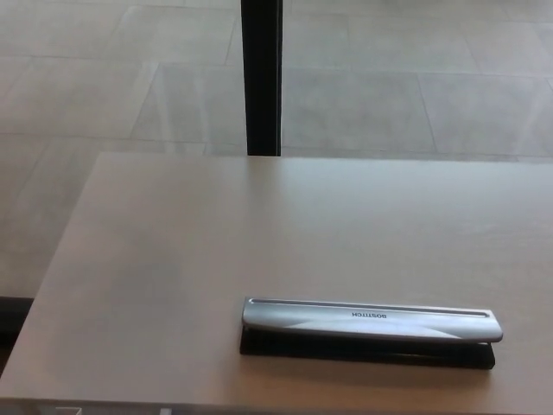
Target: A hole pucnch is kept on the middle on the desk infront of the robot and the robot uses both its hands as fists to press on it and use it
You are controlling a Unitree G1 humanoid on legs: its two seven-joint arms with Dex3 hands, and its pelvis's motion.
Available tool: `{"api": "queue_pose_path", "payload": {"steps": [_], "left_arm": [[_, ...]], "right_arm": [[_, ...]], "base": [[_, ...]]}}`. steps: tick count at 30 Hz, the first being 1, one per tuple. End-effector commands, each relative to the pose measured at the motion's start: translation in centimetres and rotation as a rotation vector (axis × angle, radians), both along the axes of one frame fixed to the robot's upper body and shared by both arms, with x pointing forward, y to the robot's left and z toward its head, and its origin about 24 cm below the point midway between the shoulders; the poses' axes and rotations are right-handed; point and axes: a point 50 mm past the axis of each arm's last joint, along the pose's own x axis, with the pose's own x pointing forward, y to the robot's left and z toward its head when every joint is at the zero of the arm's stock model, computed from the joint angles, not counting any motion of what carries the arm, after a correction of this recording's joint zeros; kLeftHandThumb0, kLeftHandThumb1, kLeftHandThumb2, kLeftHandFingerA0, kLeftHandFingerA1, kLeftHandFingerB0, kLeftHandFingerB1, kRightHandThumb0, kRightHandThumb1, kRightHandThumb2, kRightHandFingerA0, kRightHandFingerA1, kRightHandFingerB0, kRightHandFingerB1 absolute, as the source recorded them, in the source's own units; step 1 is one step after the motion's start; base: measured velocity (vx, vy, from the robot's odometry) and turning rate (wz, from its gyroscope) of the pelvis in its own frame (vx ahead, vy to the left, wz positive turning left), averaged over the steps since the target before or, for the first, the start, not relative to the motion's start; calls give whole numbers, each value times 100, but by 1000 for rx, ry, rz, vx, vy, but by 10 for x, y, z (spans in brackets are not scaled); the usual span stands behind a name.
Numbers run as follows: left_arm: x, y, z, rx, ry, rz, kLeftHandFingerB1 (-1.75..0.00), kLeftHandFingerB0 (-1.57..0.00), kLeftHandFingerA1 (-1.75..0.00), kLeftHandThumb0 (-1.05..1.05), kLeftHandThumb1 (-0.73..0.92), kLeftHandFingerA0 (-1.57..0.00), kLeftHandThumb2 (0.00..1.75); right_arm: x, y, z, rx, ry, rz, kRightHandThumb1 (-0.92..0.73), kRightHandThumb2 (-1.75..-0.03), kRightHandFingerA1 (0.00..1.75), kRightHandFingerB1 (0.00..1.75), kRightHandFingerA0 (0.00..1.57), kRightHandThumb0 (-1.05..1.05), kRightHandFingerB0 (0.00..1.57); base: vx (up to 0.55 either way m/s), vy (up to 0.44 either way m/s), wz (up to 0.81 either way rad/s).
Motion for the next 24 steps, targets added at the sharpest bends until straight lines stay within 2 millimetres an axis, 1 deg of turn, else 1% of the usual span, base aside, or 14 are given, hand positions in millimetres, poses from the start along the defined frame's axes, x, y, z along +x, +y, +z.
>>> {"api": "queue_pose_path", "payload": {"steps": [1,2,3,5,6,7,9,10,11,14,17,19,21,24], "left_arm": [[42,-130,82,-195,-322,-437,-139,-53,-175,-5,80,-83,100],[44,-142,83,-209,-335,-491,-122,-82,-152,-21,63,-120,117],[43,-163,85,-207,-353,-602,-139,-76,-175,-17,63,-101,120],[41,-187,85,-246,-369,-690,-135,-75,-175,-29,67,-99,97],[40,-190,86,-257,-373,-704,-135,-75,-175,-29,67,-99,97],[40,-198,85,-260,-365,-713,-122,-76,-175,-25,65,-103,103],[37,-220,81,-255,-329,-732,-124,-75,-175,-21,64,-104,109],[37,-221,81,-256,-324,-732,-124,-75,-175,-21,64,-104,109],[37,-232,74,-275,-287,-770,-131,-60,-175,-16,74,-99,104],[37,-244,65,-290,-259,-798,-127,-61,-175,-14,77,-99,101],[38,-265,41,-292,-153,-864,-124,-52,-175,-21,79,-90,96],[37,-280,26,-323,-77,-889,-129,-56,-175,-19,78,-88,99],[36,-288,19,-349,-30,-911,-144,-52,-175,-16,81,-88,97],[34,-300,8,-350,29,-931,-160,-50,-175,-19,87,-84,90]], "right_arm": [[42,119,75,-114,-283,439,-58,-98,175,105,102,-28,85],[44,134,74,-112,-282,494,-59,-93,175,103,102,-28,87],[47,159,72,-108,-264,588,-57,-94,175,107,105,-32,87],[47,184,68,-90,-249,709,-63,-86,175,103,98,-32,86],[47,188,67,-86,-242,723,-63,-86,175,103,98,-32,86],[48,195,63,-93,-230,743,-63,-90,175,103,97,-28,84],[48,213,53,-110,-203,796,-63,-91,175,106,97,-27,82],[48,214,52,-110,-200,799,-63,-91,175,106,97,-27,82],[47,222,45,-109,-174,837,-66,-90,175,99,98,-29,82],[46,231,38,-129,-139,879,-69,-88,175,97,97,-30,82],[43,250,24,-147,-72,962,-66,-84,175,90,96,-32,85],[40,261,15,-136,-31,997,-64,-79,173,93,104,-28,88],[40,267,11,-145,-6,1029,-67,-76,171,97,100,-32,86],[38,276,4,-150,26,1077,-62,-87,175,106,99,-38,86]], "base": [[0,0,0],[0,0,0],[0,0,0],[0,0,0],[0,0,0],[0,0,0],[0,0,0],[0,0,0],[0,0,0],[0,0,0],[0,0,0],[0,0,0],[0,0,0],[0,0,0]]}}
